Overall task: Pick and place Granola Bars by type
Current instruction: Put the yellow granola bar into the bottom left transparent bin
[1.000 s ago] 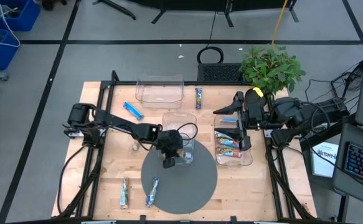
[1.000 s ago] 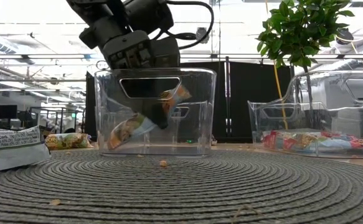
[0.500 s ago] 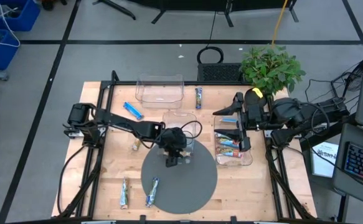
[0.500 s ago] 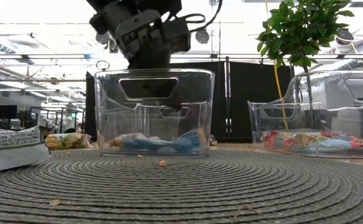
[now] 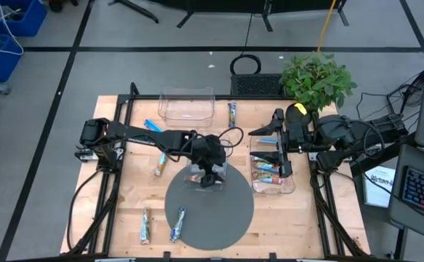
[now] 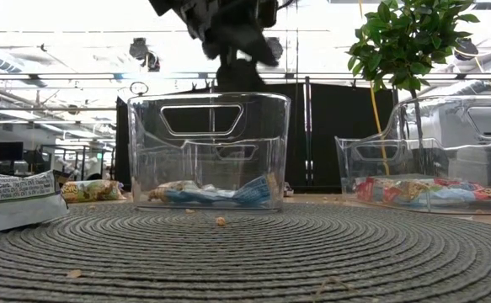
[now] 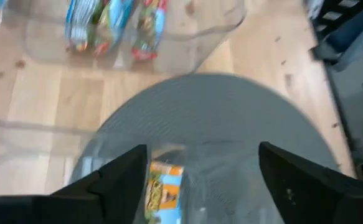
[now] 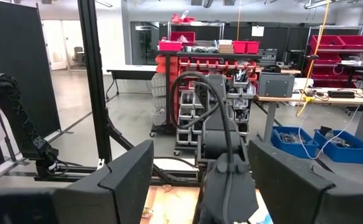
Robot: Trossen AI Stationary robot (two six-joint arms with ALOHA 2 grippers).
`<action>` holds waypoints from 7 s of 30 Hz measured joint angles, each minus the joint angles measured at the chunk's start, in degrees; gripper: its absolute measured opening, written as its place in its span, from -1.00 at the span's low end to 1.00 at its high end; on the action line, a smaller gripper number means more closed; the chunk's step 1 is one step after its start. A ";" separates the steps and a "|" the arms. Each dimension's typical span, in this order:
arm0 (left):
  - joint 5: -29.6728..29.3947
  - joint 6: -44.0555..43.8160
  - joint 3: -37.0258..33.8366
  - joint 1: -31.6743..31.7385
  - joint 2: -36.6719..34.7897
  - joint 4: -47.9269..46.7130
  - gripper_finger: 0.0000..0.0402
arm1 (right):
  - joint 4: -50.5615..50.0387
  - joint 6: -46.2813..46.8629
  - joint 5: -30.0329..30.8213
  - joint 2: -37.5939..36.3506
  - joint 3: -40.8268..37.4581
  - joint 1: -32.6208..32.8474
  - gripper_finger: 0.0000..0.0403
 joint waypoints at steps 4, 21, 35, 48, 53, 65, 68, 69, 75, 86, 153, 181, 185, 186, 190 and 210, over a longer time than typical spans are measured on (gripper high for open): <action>2.71 -1.02 3.62 0.00 0.00 -1.12 0.71 | 0.33 0.00 -0.15 -0.02 0.00 0.26 0.25; 2.09 -4.49 16.28 -0.15 -14.15 -7.45 0.83 | -2.16 -3.79 -0.12 -3.20 0.05 2.56 0.25; -15.72 -5.90 16.26 -4.92 -33.07 -6.82 0.83 | -5.54 -20.46 -1.55 0.20 0.04 2.64 0.25; -17.64 -8.55 16.22 -9.33 -36.22 -7.42 0.83 | -13.44 -20.05 11.69 14.27 -0.02 2.62 0.25; -17.50 -9.75 16.22 -10.55 -36.22 -9.61 0.83 | -15.75 -14.75 16.56 18.40 -0.02 1.79 0.25; -16.98 -9.84 16.20 -13.15 -36.20 -13.25 0.83 | -25.53 -12.23 2.22 23.37 -0.02 -15.24 0.25; -16.98 -9.62 16.20 -13.14 -36.20 -13.31 0.83 | -24.25 -15.14 -1.18 23.27 0.00 -20.25 0.25; -16.98 -9.58 16.20 -13.14 -36.20 -13.31 0.83 | -23.81 -15.87 -1.93 23.26 0.00 -21.76 0.25; -17.05 -7.85 16.20 -13.09 -36.20 -13.27 0.83 | -26.36 -19.22 -4.77 23.27 0.00 -29.38 0.25; -17.05 -7.54 16.20 -13.09 -36.20 -13.22 0.83 | -31.40 -26.73 -4.66 23.68 0.00 -40.45 0.25; -16.96 -9.86 16.18 -13.09 -36.17 -13.22 0.83 | -56.37 -37.81 -16.18 42.38 6.91 -55.89 0.25; -15.52 -10.54 16.18 -13.09 -36.17 -13.16 0.83 | -53.04 -36.92 -18.96 42.40 -1.69 -53.72 0.25; -15.52 -10.56 16.18 -13.09 -36.17 -13.11 0.83 | -52.51 -37.05 -19.18 42.38 -2.16 -53.72 0.25; -15.52 -10.58 16.18 -13.09 -36.17 -13.09 0.83 | -52.49 -37.16 -19.05 42.38 -2.16 -53.72 0.25; -15.54 -10.62 16.18 -13.09 -36.17 -12.76 0.83 | -52.26 -37.09 -18.05 41.94 -2.00 -53.68 0.25; -15.49 -12.54 16.18 -13.11 -36.17 -12.77 0.83 | -63.53 -27.08 -13.52 24.37 0.71 -53.03 0.25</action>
